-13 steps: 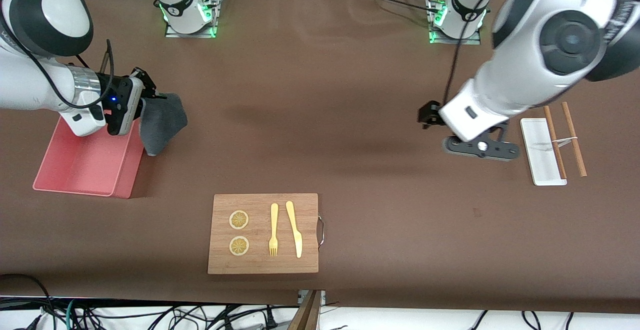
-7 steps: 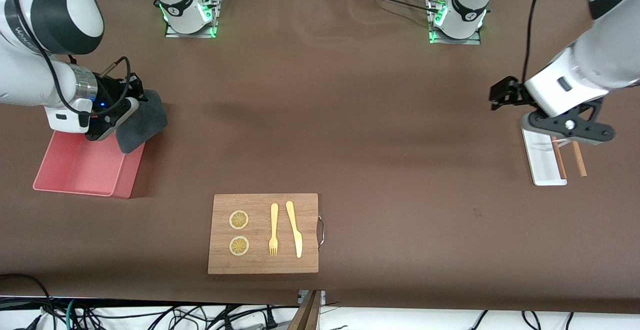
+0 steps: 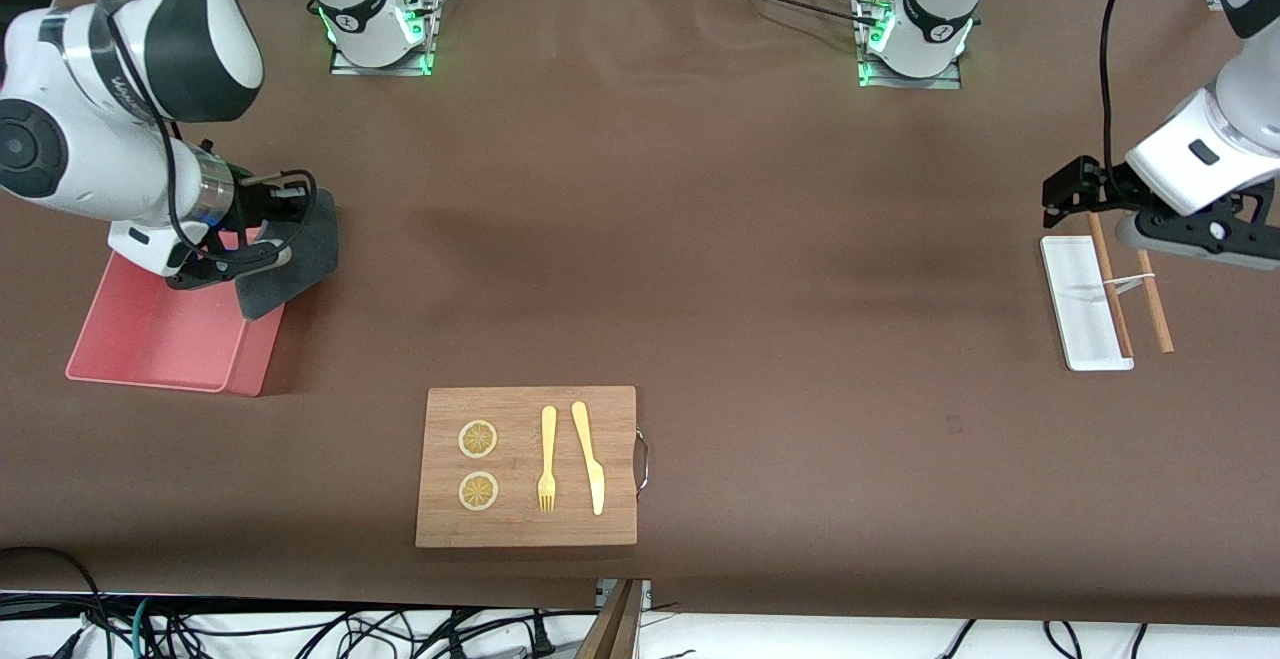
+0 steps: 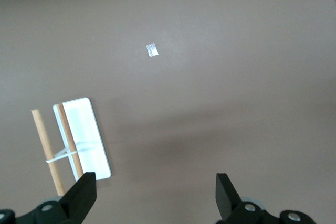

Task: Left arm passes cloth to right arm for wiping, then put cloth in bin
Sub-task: 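Wipe the table with the cloth in the right gripper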

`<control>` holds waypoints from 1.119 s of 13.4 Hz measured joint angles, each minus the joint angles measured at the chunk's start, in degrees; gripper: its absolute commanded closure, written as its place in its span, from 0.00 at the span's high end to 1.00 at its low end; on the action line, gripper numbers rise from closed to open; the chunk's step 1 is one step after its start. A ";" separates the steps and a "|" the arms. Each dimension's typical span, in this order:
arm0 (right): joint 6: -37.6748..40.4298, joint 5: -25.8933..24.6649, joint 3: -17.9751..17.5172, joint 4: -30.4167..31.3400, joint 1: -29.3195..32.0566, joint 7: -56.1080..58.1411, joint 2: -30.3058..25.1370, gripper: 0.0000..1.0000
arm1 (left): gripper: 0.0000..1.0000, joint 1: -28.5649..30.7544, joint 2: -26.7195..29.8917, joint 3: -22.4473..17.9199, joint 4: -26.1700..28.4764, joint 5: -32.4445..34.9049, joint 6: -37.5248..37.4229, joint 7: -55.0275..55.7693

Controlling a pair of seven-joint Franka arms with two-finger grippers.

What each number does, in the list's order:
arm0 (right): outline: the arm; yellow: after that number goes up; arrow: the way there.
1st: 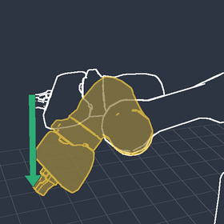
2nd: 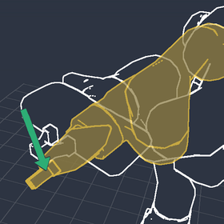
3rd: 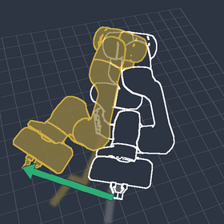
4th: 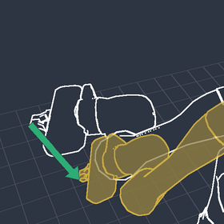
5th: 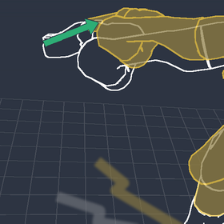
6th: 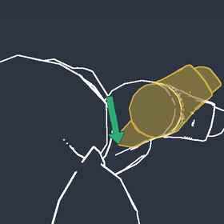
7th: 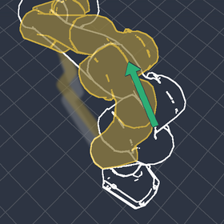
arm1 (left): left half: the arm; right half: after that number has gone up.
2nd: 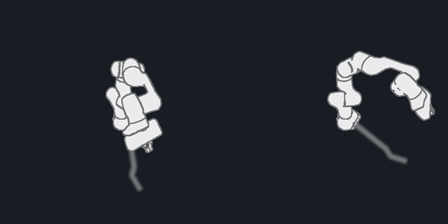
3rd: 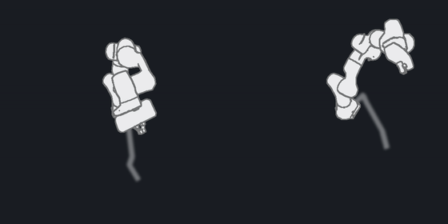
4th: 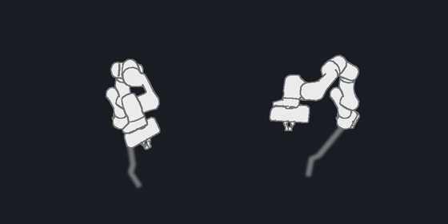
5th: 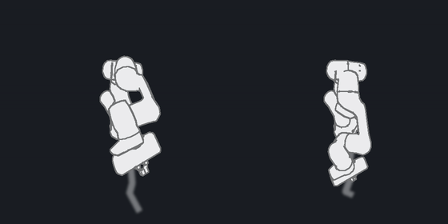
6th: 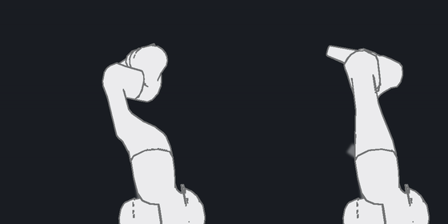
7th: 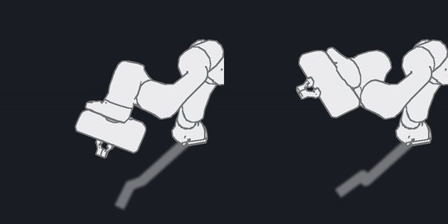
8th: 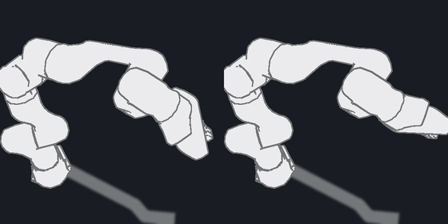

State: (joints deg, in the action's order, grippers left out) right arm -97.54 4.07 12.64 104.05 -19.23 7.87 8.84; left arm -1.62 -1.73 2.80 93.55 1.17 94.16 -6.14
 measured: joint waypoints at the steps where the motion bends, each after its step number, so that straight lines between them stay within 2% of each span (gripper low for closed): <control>1: -2.66 -0.06 0.01 1.63 0.04 -0.76 0.15 0.00 | 1.00 0.34 1.52 -0.01 1.59 -0.65 0.01 0.01; 4: -13.67 -0.10 0.10 7.87 0.21 -2.02 1.27 0.00 | 1.00 1.12 2.76 0.03 2.37 -0.77 -2.31 0.01; 7: -24.26 -0.10 0.23 12.34 0.54 -3.30 5.24 0.00 | 1.00 1.12 2.70 0.24 2.36 -0.76 -2.58 0.01; 11: -32.17 -0.04 0.24 12.98 0.56 -4.26 12.21 0.00 | 1.00 1.13 2.68 0.27 2.34 -0.76 -2.59 0.01; 15: -37.73 -0.03 0.23 12.97 0.56 -5.22 16.78 0.00 | 1.00 1.12 2.67 0.31 2.34 -0.76 -2.59 0.01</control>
State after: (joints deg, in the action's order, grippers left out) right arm -135.28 4.04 12.87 117.01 -18.67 2.64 25.62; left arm -0.49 0.94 3.12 95.88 0.41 91.57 -6.13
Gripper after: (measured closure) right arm 0.969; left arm 0.000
